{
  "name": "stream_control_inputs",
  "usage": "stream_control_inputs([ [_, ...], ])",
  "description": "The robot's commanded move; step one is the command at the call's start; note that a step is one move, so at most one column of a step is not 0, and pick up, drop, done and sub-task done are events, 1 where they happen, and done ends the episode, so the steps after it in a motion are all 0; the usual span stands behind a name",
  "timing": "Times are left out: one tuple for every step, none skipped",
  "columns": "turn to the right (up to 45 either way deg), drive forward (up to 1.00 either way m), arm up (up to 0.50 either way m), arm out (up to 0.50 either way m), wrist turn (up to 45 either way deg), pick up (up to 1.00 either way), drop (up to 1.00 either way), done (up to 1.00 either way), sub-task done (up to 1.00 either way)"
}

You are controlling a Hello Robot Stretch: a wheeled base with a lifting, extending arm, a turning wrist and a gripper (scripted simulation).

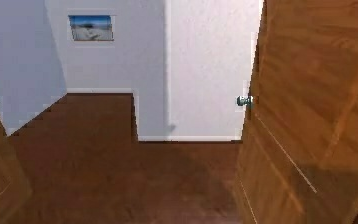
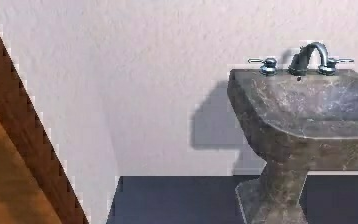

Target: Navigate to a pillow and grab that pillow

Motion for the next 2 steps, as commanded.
stream_control_inputs([
  [0.0, 1.0, 0.0, 0.0, 0.0, 0.0, 0.0, 0.0, 0.0],
  [3.0, 0.0, 0.0, 0.0, 0.0, 0.0, 0.0, 0.0, 0.0],
])
